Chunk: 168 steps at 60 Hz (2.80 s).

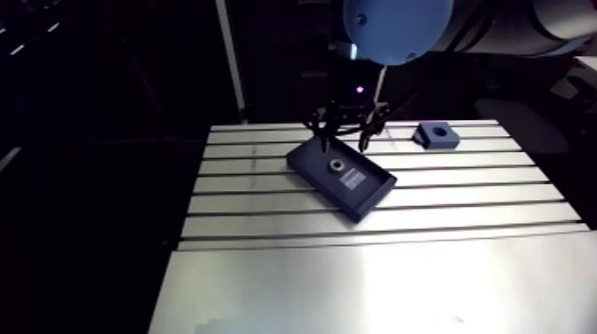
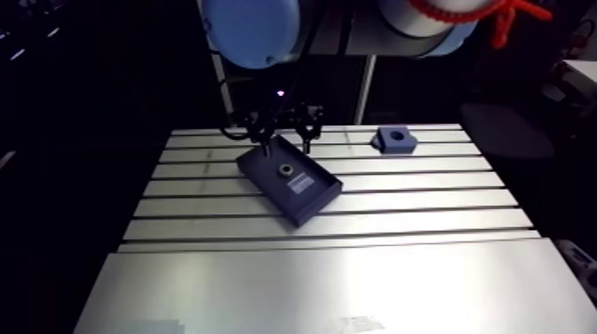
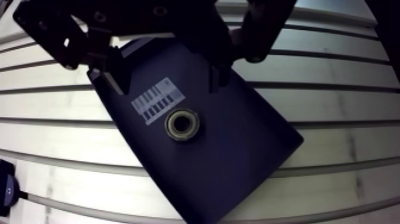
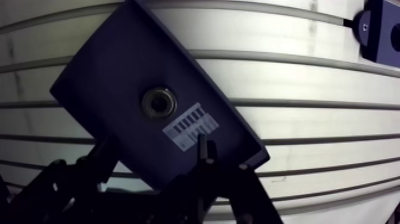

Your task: Pick up the bearing and press it into the housing until flush.

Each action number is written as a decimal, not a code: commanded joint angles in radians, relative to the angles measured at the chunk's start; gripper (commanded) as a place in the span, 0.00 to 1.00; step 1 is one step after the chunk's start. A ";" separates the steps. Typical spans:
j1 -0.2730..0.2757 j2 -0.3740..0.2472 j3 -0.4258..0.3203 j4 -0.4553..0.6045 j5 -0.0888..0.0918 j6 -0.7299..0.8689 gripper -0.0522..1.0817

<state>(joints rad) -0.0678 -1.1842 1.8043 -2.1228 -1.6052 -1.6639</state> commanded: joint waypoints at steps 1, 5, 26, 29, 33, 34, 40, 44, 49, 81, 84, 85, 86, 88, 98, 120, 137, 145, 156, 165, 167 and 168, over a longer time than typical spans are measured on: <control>0.002 0.020 0.008 -0.034 0.001 0.000 0.31; 0.002 0.024 0.008 -0.036 0.001 0.000 0.32; 0.003 0.054 0.001 -0.063 0.000 0.000 0.33; 0.003 0.057 0.000 -0.067 0.000 0.002 0.33; 0.006 0.060 0.002 -0.071 0.000 0.002 0.33; 0.006 0.060 0.002 -0.071 0.000 0.002 0.33; 0.006 0.070 0.002 -0.080 0.000 0.000 0.33; 0.006 0.073 0.002 -0.088 0.000 0.000 0.33; 0.006 0.073 0.002 -0.092 0.000 0.000 0.34; 0.011 0.084 0.007 -0.093 0.000 0.000 0.34; 0.011 0.084 0.008 -0.093 0.000 0.000 0.34; 0.011 0.084 0.008 -0.093 0.000 0.000 0.34; 0.011 0.085 0.008 -0.093 0.000 0.000 0.35; 0.011 0.085 0.008 -0.093 0.000 0.000 0.35; 0.011 0.088 0.008 -0.093 0.000 0.002 0.37; 0.011 0.094 0.008 -0.114 0.001 0.002 0.41; 0.011 0.096 0.008 -0.115 0.001 0.002 0.43; 0.011 0.102 0.008 -0.116 0.001 0.002 0.44; 0.011 0.102 0.008 -0.121 0.003 0.002 0.45; 0.011 0.102 0.008 -0.121 0.003 0.002 0.46; 0.011 0.102 0.008 -0.121 0.003 0.002 0.47; 0.011 0.102 0.008 -0.121 0.003 0.002 0.47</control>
<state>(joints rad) -0.0568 -1.0827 1.8124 -2.2423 -1.6025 -1.6621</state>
